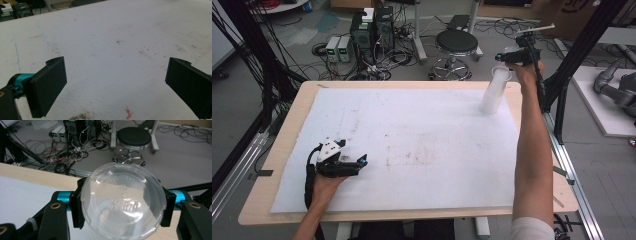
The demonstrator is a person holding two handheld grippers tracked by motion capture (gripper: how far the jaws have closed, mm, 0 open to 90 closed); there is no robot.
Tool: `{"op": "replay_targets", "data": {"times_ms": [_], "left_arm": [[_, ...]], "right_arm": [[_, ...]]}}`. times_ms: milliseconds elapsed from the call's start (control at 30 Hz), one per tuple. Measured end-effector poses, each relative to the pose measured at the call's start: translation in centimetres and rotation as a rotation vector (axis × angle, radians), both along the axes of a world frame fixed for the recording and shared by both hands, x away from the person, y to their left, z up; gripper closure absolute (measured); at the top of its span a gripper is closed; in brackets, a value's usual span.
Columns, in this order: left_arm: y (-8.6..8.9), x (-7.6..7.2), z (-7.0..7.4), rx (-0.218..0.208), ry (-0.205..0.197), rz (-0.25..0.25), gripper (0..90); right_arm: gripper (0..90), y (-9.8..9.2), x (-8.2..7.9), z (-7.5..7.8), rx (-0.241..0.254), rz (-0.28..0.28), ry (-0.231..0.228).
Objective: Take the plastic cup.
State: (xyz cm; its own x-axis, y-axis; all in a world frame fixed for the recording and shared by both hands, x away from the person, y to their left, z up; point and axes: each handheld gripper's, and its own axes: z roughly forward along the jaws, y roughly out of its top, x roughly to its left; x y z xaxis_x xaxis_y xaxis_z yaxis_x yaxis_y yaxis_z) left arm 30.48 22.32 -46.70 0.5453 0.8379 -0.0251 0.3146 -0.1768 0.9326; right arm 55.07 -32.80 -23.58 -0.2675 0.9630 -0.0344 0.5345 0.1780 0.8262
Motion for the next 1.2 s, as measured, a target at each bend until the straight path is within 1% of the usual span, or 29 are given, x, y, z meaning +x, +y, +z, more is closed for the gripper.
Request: {"op": "replay_targets", "data": {"times_ms": [133,167,233,267,300,333,533,600,633,700,800,833,1000,1033,1133,1167,1200], "left_arm": [[0.0,0.0,0.0,0.0,-0.001,0.0,3.6],[0.0,0.0,0.0,-0.001,0.0,0.001,3.6],[0.0,0.0,0.0,-0.004,0.001,0.001,3.6],[0.0,0.0,0.0,-0.003,0.001,0.001,3.6],[0.0,0.0,0.0,-0.001,0.001,-0.001,3.6],[0.0,0.0,0.0,0.0,0.0,0.0,3.6],[0.0,0.0,0.0,0.002,-0.001,0.0,3.6],[0.0,0.0,0.0,0.002,0.0,0.001,3.6],[0.0,0.0,0.0,0.002,0.0,0.001,3.6],[0.0,0.0,0.0,0.003,0.0,0.001,3.6],[-0.1,0.0,0.0,0.004,0.0,0.001,3.6],[-0.1,0.0,0.0,0.005,-0.001,0.0,3.6],[-0.1,0.0,0.0,0.009,-0.003,-0.002,3.6],[-0.2,0.0,0.0,0.01,-0.005,0.0,3.6],[-0.2,0.0,0.0,0.015,-0.007,-0.003,3.6],[-0.2,-0.1,0.0,0.013,-0.006,-0.003,3.6],[-0.2,-0.1,0.0,0.012,-0.007,-0.003,3.6]], "right_arm": [[39.7,0.2,-0.2,1.6,-0.006,0.005,-0.021],[40.2,0.1,-0.5,2.0,-0.004,0.005,-0.045],[40.2,0.0,-0.6,2.1,0.0,0.003,-0.043],[40.2,-0.1,-0.6,2.2,0.004,-0.005,-0.029],[40.2,-0.3,-0.7,2.2,-0.004,-0.002,-0.028],[40.2,-0.3,-0.8,2.3,0.005,-0.01,-0.03],[40.2,-0.7,-1.0,2.5,0.011,-0.01,-0.034],[40.2,-0.7,-1.1,2.4,0.011,0.001,-0.041],[40.2,-0.6,-1.2,2.4,0.014,0.002,-0.031],[40.2,-0.4,-1.5,2.5,0.0,0.016,-0.027],[40.3,-0.2,-2.3,2.9,0.025,0.042,-0.06],[40.3,-0.1,-2.7,3.0,0.038,0.047,-0.059],[40.1,-0.1,-4.9,3.2,0.093,0.128,-0.065],[40.1,-0.1,-5.4,3.3,0.111,0.146,-0.071],[40.2,0.4,-7.2,3.1,0.162,0.225,-0.086],[40.2,0.8,-7.9,3.1,0.179,0.246,-0.08],[40.2,1.1,-8.5,2.9,0.181,0.277,-0.091]]}}
